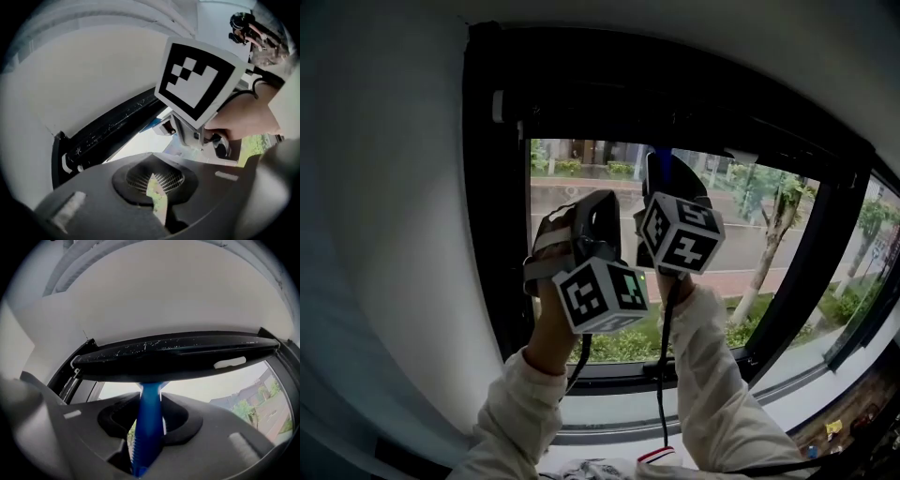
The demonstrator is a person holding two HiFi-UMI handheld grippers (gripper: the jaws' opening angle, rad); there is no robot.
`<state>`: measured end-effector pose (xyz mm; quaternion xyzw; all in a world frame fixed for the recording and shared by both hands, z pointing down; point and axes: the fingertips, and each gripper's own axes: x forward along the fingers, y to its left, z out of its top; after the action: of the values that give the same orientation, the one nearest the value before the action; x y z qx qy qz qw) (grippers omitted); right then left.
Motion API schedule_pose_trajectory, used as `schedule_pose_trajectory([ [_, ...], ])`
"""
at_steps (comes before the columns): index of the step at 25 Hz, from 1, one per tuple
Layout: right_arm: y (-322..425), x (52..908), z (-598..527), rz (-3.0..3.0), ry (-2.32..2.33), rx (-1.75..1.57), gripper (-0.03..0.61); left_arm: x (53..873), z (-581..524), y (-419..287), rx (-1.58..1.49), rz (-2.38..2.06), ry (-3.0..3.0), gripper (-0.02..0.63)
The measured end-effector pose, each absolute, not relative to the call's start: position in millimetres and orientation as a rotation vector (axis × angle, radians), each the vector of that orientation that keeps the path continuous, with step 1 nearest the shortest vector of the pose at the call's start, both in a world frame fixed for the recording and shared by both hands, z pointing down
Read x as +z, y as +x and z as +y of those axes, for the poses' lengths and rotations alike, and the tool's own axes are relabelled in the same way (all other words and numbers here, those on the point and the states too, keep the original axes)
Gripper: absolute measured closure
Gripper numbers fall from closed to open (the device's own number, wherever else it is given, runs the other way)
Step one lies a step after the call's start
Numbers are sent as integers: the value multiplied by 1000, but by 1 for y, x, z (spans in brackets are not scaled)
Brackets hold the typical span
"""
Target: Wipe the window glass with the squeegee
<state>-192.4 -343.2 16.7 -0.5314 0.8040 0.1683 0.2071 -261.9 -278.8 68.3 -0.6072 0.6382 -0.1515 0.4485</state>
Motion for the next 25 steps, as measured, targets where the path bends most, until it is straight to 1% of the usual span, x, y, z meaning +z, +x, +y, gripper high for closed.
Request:
schedule_pose_trajectory([
  [4,-194,8,-351,2241,-1483,450,437,61,-280,-259,-412,1575,-1423,615],
  [12,-187,10,-362,2237,-1526,431,436,63,-287,-253,-382,1553,-1514,615],
  [25,-193,37,-363,2288,-1550,409,436,95,-298,-256,-349,1571,-1709,615],
])
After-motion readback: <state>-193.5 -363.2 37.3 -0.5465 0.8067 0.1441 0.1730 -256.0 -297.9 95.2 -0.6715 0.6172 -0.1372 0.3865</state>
